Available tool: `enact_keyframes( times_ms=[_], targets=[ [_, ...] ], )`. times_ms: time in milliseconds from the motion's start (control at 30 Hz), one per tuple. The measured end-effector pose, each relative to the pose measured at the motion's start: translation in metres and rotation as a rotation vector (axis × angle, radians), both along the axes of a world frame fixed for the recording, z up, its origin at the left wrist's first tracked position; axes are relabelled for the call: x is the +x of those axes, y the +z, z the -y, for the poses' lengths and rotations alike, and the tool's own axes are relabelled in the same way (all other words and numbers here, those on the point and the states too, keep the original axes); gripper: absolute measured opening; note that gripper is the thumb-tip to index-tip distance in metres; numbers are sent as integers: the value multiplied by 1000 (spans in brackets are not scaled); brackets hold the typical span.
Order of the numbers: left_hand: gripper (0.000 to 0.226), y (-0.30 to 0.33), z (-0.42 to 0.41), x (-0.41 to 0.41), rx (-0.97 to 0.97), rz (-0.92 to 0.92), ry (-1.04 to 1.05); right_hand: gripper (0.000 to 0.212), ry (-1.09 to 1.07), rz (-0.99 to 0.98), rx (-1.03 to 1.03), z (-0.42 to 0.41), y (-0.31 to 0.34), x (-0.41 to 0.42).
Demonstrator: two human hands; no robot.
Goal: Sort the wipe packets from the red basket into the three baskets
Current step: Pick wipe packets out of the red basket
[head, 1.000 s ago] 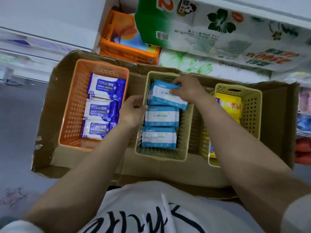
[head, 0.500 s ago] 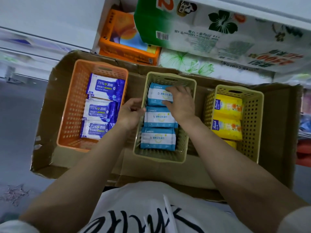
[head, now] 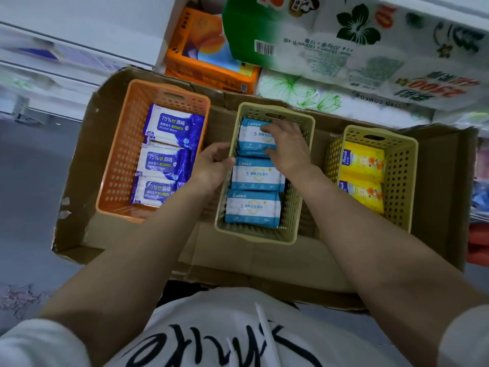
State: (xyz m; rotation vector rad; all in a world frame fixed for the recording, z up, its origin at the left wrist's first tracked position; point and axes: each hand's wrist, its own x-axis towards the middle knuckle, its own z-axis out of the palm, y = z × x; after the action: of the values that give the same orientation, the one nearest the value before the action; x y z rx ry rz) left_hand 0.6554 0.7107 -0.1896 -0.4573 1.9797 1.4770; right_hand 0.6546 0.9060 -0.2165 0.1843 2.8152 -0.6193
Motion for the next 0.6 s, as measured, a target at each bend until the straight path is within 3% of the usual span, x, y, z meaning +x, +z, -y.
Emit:
enact_keyframes(
  times_ms=[300, 433, 600],
  targets=[
    [38, 25, 20, -7, -128, -137, -70, 50, -41, 115, -3, 2, 53, -5],
    [38, 64, 71, -13, -255, -349, -230, 46, -75, 76, 45, 25, 117, -4],
    [35, 113, 181, -12, -408, -756, -356, 42, -67, -196, 86, 106, 192, 17]
  ],
)
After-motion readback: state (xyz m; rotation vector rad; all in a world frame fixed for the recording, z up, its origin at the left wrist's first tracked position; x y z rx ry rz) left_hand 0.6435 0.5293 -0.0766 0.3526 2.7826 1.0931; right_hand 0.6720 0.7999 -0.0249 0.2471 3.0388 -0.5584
